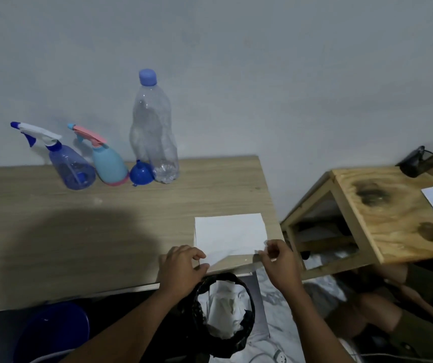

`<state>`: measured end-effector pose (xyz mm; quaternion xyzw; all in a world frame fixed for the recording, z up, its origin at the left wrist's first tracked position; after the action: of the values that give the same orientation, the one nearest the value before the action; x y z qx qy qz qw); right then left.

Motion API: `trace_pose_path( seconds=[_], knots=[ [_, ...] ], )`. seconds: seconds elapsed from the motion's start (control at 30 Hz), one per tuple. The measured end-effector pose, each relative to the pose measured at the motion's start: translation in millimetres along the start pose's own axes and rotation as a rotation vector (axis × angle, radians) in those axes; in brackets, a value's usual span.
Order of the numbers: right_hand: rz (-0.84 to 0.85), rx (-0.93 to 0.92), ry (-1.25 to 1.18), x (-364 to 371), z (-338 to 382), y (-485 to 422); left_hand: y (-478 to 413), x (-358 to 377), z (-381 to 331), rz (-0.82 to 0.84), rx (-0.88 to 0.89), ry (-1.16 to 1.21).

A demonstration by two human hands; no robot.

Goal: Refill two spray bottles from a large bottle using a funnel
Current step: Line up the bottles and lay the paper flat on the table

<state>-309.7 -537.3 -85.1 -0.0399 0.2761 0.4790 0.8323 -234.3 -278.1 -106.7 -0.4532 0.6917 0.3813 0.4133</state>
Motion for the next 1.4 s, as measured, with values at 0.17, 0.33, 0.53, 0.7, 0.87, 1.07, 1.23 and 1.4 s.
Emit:
trace_pose_path(
  seconds=[0.17,0.33,0.53,0.7,0.87,1.07,1.23,1.4],
  knots=[
    [0.009,0.014,0.017,4.4,-7.2,-6.0,-4.3,4.7,2.9,-0.003,0.003,-0.005],
    [-0.02,0.0,-0.012,7.6,-11.1,-4.6,-1.9,6.4,-2.5,-0.03,0.028,-0.046],
    [-0.039,-0.022,-0.021,5.8,-8.9,-1.4,3.9,0.5,-1.2,-0.14,0.117,0.185],
    [-0.03,-0.133,0.118,10.6,-1.8,8.5,9.3,-9.6,-8.0,-0.182,0.145,0.272],
    [0.067,-0.296,0.298,25.5,11.1,14.6,12.8,-13.6,-15.6,-0.191,0.174,0.357],
    [0.046,-0.242,0.368,31.9,26.3,10.6,13.6,-22.5,-19.1,-0.217,0.186,0.442],
    [0.035,-0.216,0.268,26.5,28.1,8.1,13.6,-21.4,-7.7,-0.209,0.129,0.455],
    [0.127,-0.192,0.201,19.9,25.8,8.2,11.0,-22.3,-2.9,-0.224,0.052,0.378]
  ],
)
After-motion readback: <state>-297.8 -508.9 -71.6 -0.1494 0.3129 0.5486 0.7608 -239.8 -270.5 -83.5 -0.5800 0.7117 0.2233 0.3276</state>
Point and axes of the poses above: each hand's wrist, its own y-axis away from the middle knuckle, its own x-axis out of the palm, z = x × y, the point moved 3 cm from there along -y, towards the middle knuckle, and after that the axes turned 12 degrees about -y, right-handed, at the moved point
